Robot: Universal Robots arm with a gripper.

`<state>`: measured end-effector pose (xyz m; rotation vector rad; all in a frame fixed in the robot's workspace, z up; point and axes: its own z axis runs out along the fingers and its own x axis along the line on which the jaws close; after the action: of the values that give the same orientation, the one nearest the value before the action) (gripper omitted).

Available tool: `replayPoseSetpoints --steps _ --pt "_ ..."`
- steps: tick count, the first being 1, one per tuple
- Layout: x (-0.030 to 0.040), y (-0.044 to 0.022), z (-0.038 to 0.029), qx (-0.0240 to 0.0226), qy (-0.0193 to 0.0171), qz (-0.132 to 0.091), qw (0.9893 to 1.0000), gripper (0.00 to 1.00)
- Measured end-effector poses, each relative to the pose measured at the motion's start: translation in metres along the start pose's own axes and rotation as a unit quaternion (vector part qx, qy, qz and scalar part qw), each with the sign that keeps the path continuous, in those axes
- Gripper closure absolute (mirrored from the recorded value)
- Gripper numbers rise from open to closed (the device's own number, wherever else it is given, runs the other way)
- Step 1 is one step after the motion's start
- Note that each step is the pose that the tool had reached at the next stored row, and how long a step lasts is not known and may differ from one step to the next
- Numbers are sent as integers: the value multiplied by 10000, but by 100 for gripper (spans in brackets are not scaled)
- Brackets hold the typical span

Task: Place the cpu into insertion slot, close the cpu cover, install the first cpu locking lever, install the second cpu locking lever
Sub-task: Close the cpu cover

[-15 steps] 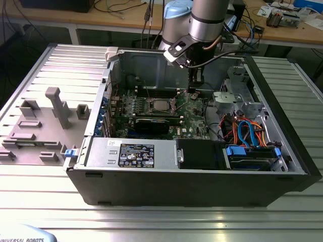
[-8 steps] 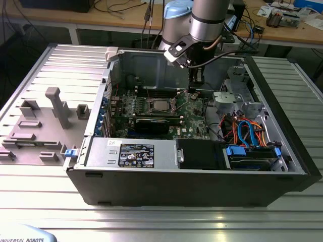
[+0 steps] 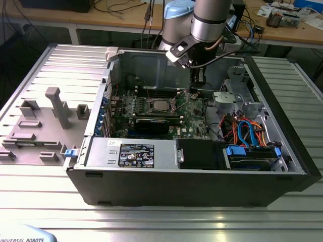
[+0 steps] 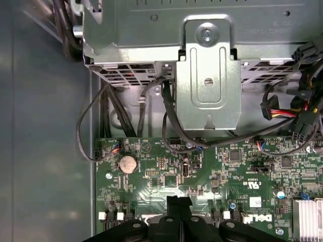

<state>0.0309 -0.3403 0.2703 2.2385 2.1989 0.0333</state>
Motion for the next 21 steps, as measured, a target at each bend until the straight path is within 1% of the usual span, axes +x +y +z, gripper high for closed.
replayPoseSetpoints --steps 2,7,12,13,14,21 --pt "0 15 24 0 0 0 10000 89" --pt "0 56 135 4 1 0 10000 89" --pt "-2 48 227 4 0 0 10000 89" --pt "-2 34 233 4 1 0 10000 89" --pt "-3 0 237 4 0 0 10000 89" --pt "-3 -13 239 4 1 0 10000 89"
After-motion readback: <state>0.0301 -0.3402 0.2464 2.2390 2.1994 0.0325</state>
